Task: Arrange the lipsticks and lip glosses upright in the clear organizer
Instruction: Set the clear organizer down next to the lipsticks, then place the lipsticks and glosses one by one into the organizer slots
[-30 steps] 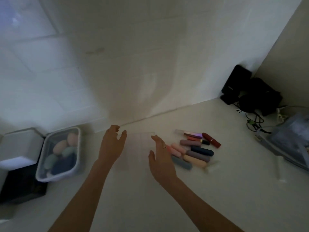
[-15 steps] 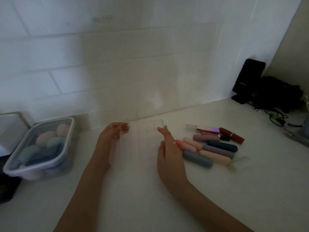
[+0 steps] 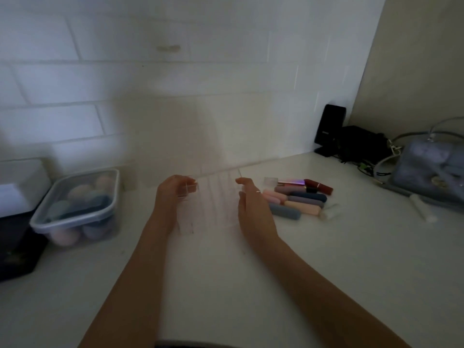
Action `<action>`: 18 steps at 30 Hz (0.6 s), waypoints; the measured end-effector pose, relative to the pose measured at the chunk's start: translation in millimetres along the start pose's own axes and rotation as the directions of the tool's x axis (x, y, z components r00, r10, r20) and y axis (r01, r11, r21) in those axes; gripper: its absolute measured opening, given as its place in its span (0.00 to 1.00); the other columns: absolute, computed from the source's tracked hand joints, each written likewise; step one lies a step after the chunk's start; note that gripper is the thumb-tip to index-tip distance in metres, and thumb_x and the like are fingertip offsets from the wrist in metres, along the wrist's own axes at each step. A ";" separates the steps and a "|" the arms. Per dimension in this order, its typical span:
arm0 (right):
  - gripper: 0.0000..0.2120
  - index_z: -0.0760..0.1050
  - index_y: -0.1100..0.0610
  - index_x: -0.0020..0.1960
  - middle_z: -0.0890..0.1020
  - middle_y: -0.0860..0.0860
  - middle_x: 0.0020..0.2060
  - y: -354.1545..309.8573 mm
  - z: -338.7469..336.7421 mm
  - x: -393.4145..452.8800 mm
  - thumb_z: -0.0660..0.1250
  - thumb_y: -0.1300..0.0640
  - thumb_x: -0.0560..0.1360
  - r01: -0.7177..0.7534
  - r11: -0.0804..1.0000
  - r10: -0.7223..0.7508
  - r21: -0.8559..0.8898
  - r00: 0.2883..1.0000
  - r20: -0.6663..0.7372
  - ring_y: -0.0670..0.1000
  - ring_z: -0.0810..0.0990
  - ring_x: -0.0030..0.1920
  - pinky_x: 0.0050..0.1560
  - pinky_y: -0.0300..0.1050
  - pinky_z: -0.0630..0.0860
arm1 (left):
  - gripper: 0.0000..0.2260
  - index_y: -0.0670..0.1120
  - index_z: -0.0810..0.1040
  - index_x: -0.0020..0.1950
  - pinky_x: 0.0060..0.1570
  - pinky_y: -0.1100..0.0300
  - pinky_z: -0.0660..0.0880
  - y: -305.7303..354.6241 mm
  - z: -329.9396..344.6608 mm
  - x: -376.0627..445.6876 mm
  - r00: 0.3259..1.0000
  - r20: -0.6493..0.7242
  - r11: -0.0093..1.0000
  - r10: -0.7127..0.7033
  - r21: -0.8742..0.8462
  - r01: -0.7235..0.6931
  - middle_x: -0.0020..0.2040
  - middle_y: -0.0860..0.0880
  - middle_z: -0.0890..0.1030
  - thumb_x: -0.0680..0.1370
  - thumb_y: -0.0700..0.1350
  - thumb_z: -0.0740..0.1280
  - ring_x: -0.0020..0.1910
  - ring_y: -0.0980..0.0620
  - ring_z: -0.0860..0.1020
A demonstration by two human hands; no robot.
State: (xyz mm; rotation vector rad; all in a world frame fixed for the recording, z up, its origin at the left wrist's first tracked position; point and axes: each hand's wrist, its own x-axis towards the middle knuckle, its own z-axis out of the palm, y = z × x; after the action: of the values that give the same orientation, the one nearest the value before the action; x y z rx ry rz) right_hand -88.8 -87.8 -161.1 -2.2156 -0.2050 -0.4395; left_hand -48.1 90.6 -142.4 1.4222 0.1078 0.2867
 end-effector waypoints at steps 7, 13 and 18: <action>0.13 0.68 0.50 0.62 0.78 0.52 0.57 13.0 -13.9 12.1 0.61 0.57 0.79 0.095 0.991 -0.107 -0.096 0.986 -0.127 0.49 0.77 0.53 0.53 0.43 0.74 | 0.10 0.48 0.83 0.32 0.39 0.56 0.70 -3.4 4.3 7.3 1.000 0.013 1.000 -0.028 -0.010 0.028 0.28 0.53 0.82 0.73 0.40 0.66 0.28 0.58 0.79; 0.11 0.73 0.47 0.57 0.79 0.53 0.49 52.1 -77.3 60.5 0.58 0.57 0.79 -0.110 0.993 0.098 -0.049 0.974 -0.202 0.49 0.84 0.44 0.42 0.47 0.82 | 0.10 0.47 0.82 0.34 0.40 0.56 0.69 -1.5 12.7 8.5 0.998 0.031 0.998 -0.058 0.012 0.057 0.27 0.54 0.82 0.73 0.40 0.66 0.27 0.58 0.78; 0.16 0.75 0.52 0.63 0.78 0.52 0.62 88.0 -96.7 98.6 0.61 0.62 0.77 -0.127 0.888 0.152 -0.442 0.988 0.022 0.48 0.77 0.61 0.62 0.45 0.72 | 0.11 0.46 0.81 0.36 0.39 0.58 0.71 -4.5 19.6 16.4 0.998 0.066 0.996 0.006 0.086 -0.011 0.29 0.55 0.83 0.75 0.38 0.63 0.30 0.62 0.80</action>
State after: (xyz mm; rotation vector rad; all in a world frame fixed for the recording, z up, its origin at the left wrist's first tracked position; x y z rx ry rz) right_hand 4.8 -218.6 -130.8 -2.6691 0.0321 -0.3697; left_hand -26.9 75.5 -142.3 1.5170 0.0614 0.2447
